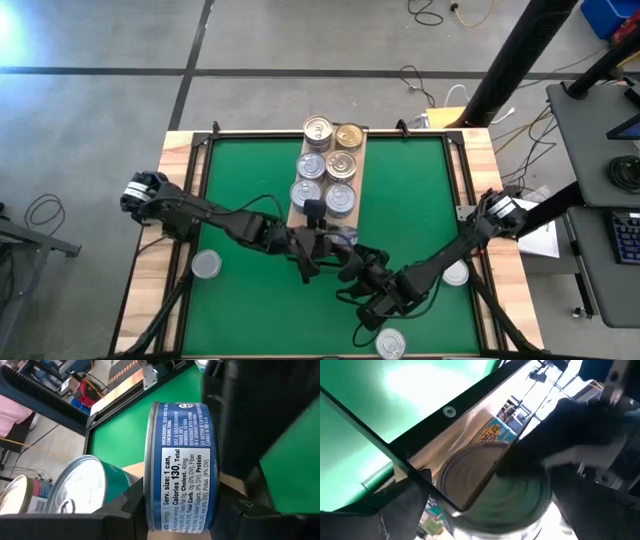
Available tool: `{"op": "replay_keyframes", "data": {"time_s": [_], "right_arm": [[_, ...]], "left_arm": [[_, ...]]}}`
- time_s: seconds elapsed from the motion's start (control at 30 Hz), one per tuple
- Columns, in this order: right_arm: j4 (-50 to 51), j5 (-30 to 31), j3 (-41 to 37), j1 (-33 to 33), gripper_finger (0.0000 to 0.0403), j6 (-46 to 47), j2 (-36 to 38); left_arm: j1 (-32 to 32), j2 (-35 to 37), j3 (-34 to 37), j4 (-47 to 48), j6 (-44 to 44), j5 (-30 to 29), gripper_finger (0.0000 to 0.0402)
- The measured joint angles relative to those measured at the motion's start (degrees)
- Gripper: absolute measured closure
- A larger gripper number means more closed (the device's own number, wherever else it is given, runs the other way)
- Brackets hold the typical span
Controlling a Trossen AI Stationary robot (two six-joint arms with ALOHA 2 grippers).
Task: Stack canned seafood by type on shelf
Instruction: Put the blue tuna can on the shelf
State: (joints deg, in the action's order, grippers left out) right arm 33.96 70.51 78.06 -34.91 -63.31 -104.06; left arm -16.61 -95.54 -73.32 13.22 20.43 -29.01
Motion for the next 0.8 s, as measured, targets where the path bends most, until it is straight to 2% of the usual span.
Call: {"op": "replay_keyframes", "data": {"time_s": [0.2,0.5,0.7,0.8], "right_arm": [[-0.03,-1.93,-0.11,-0.62,0.0003,10.09,4.28],[-4.04,-5.47,-0.02,-0.81,0.0003,30.30,14.96],[-6.88,-15.33,0.09,1.35,0.0003,49.94,21.94],[-7.30,-19.60,0.09,2.92,0.0003,56.92,24.09]], "left_arm": [[-2.75,-0.08,-1.43,2.55,0.18,-6.12,0.0269],[-3.17,-0.40,-1.55,6.32,-0.79,-6.21,0.0260],[-3.00,-0.42,-1.90,6.42,-3.21,-5.77,0.0227],[-3.00,-0.47,-1.90,6.40,-5.32,-5.33,0.0202]]}}
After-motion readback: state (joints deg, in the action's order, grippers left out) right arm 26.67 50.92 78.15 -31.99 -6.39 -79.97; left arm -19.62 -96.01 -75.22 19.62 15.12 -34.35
